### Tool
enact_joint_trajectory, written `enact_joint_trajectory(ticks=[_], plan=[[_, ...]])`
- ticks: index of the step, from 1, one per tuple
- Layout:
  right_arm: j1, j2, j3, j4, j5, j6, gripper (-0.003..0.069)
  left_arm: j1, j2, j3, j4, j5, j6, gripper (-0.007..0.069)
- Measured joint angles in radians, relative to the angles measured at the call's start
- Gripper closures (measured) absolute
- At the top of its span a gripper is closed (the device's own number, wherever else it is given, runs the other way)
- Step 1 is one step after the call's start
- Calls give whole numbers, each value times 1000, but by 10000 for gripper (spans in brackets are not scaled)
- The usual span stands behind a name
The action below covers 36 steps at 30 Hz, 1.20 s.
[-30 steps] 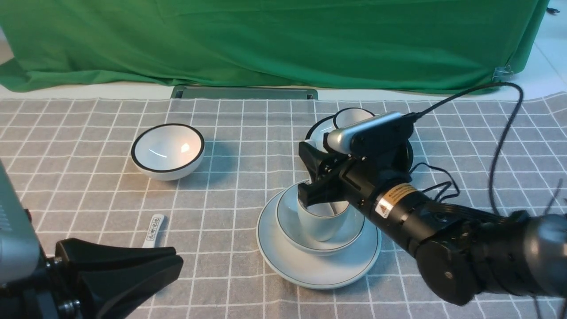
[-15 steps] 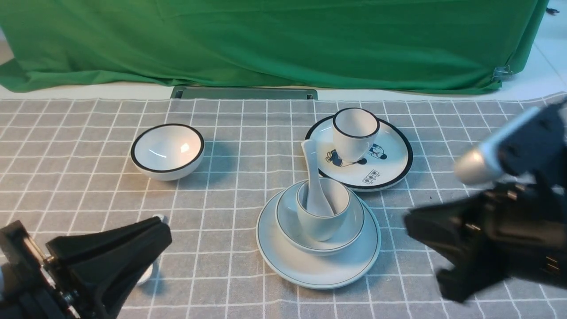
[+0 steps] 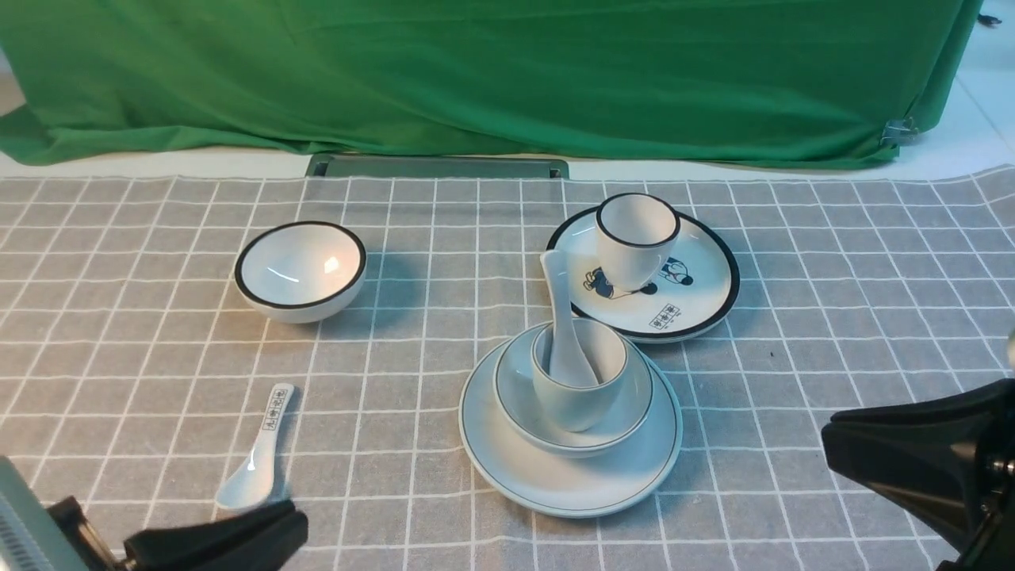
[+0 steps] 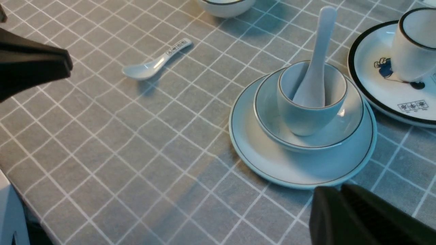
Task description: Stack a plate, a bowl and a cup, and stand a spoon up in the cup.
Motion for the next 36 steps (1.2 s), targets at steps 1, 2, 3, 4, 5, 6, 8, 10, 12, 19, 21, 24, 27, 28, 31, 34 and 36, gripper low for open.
enact_joint_trajectory(ticks=[1,2,3,4,5,6,8,10,12,19,21,24,27,28,31,34,36], plan=[[-3,-8,2,-14,3,0,585,0,0,2,1,13,0,613],[-19,-24,7,-32,11,0,590,0,0,3,1,24,0,613],[-29,-32,10,-36,14,-1,599,0,0,4,1,27,0,613],[-111,-84,37,-45,24,-17,629,0,0,5,2,37,0,613],[-179,-141,74,-51,23,-43,639,0,0,7,2,38,0,613],[-227,-180,119,-56,16,-71,641,0,0,8,3,39,0,613],[-324,-267,200,-64,-17,-115,642,0,0,8,4,40,0,613],[-427,-384,334,-70,-89,-157,642,0,0,8,5,41,0,613],[-496,-476,456,-73,-152,-171,642,0,0,8,5,41,0,613],[-591,-733,717,-77,-234,-96,642,0,0,8,5,42,0,613],[-598,-752,726,-88,-218,-76,642,0,0,8,6,42,0,613],[-604,-755,726,-95,-209,-70,642,0,0,8,6,42,0,613],[-604,-755,726,-97,-209,-70,642,0,0,8,6,42,0,613],[-604,-755,726,-97,-209,-70,641,0,0,8,6,42,0,613],[-604,-755,726,-99,-209,-70,640,0,0,8,6,42,0,613],[-604,-755,726,-100,-209,-68,640,0,0,8,6,42,1,613],[-604,-755,726,-100,-209,-67,640,0,0,8,6,42,5,613]])
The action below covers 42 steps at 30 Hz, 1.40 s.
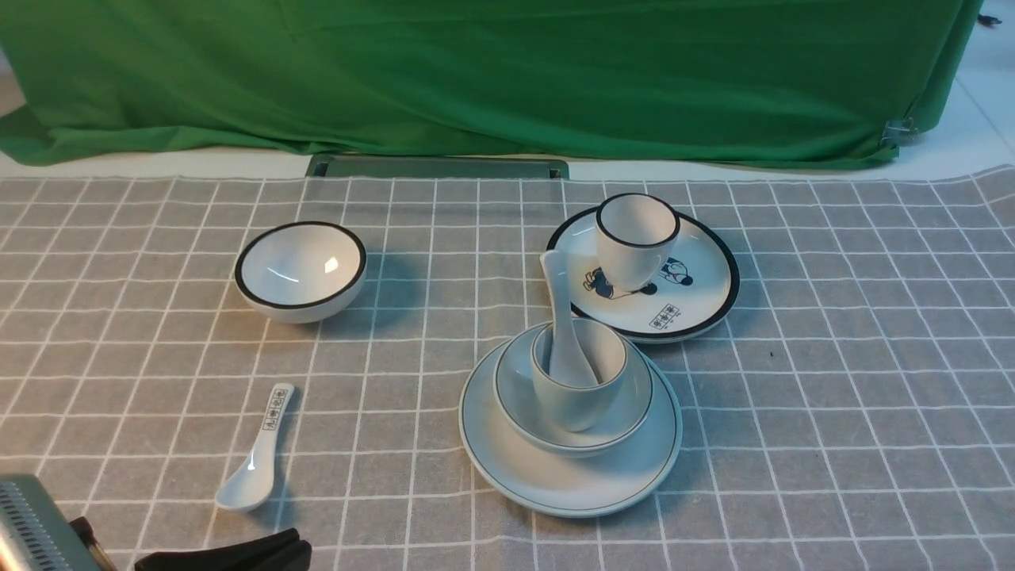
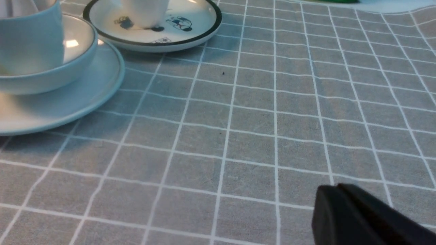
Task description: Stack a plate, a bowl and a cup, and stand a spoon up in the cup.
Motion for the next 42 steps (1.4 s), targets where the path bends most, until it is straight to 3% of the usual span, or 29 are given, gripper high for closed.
enact_joint_trajectory(ticks=[15,20,24,25,27,31,35,42], plan=[[0,0,0,0,0,2,603,21,-11,21,0,-26,24,613],[0,0,0,0,0,4,592,180,-96,35,-1,-34,17,613],[0,0,0,0,0,4,590,375,-219,43,-6,-19,-8,613],[0,0,0,0,0,4,589,484,-292,54,-10,2,-21,613],[0,0,0,0,0,7,585,596,-382,59,-16,31,-45,613],[0,0,0,0,1,7,573,759,-504,60,-21,265,-85,613],[0,0,0,0,0,8,572,790,-513,61,-25,416,-94,613],[0,-1,0,0,0,8,560,791,-513,61,-25,420,-97,613]])
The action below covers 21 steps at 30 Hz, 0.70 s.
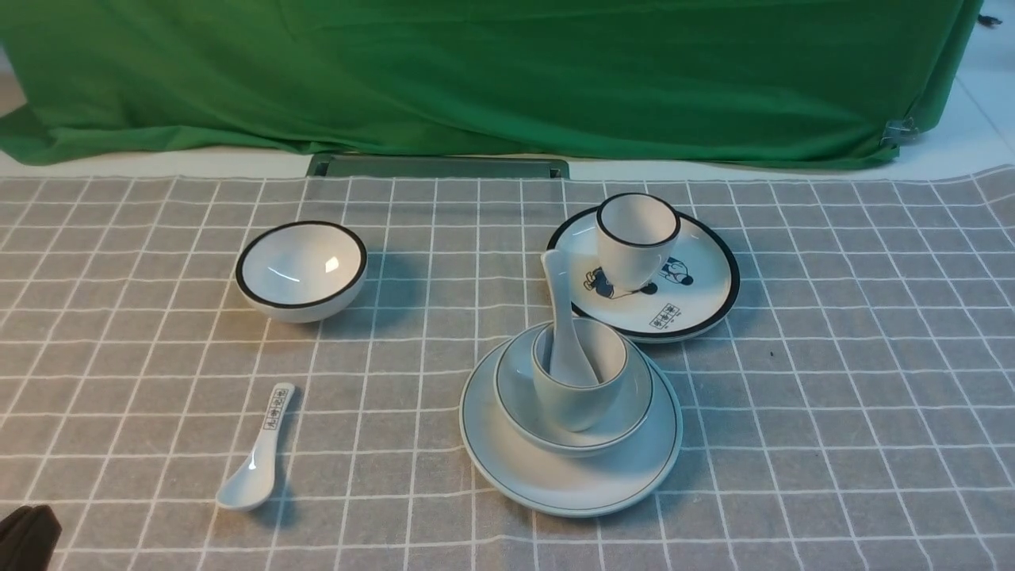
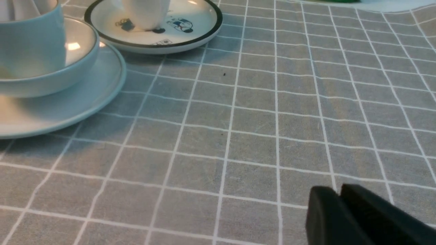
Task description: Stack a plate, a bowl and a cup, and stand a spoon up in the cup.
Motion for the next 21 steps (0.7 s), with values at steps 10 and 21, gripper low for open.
enact_joint_trajectory(ticks=[10,21], plan=[[0,0,0,0,0,0,530,0,0,0,0,0,6,613],[0,0,0,0,-1,2,502,0,0,0,0,0,9,613]])
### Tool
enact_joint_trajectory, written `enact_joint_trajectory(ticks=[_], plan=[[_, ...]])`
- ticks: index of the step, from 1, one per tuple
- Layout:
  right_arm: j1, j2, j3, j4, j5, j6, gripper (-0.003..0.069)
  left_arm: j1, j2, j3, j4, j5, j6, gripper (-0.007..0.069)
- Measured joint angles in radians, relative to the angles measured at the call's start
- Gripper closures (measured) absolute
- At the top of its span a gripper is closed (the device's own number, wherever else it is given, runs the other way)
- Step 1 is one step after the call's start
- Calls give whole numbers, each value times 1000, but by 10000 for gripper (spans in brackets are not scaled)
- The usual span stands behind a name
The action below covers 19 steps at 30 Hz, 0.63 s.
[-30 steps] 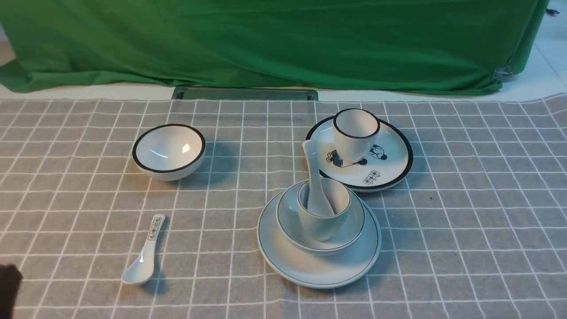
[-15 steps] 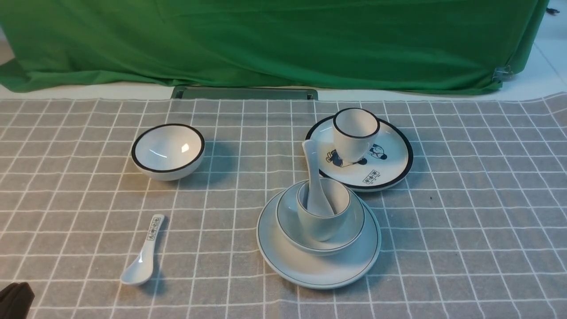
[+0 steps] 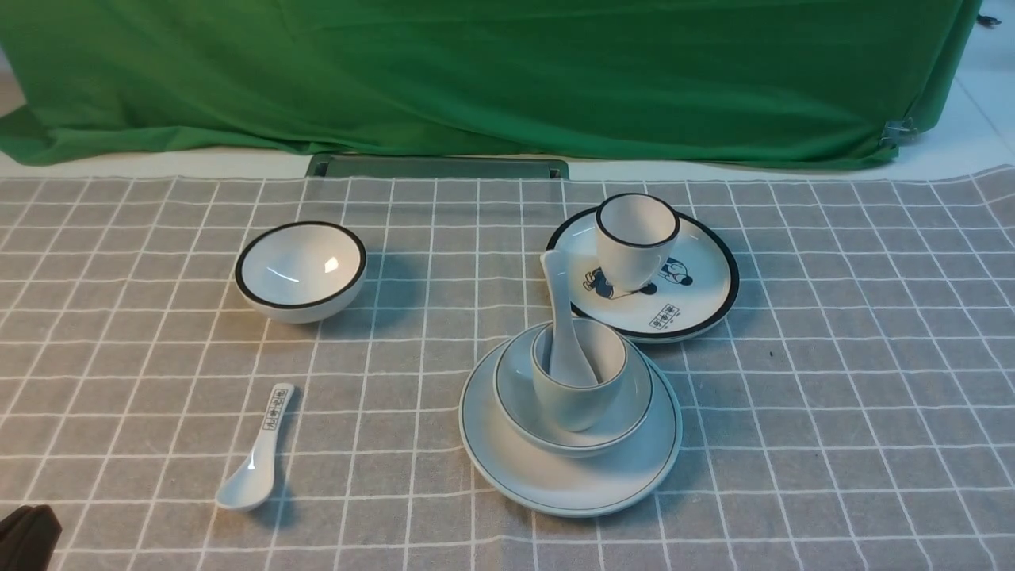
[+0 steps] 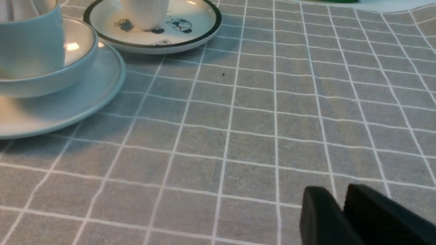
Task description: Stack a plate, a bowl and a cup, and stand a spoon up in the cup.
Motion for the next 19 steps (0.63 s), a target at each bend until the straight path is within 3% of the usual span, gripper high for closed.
enact_joint_trajectory(ticks=[19], plan=[[0,0,0,0,0,0,458,0,0,0,0,0,0,613]])
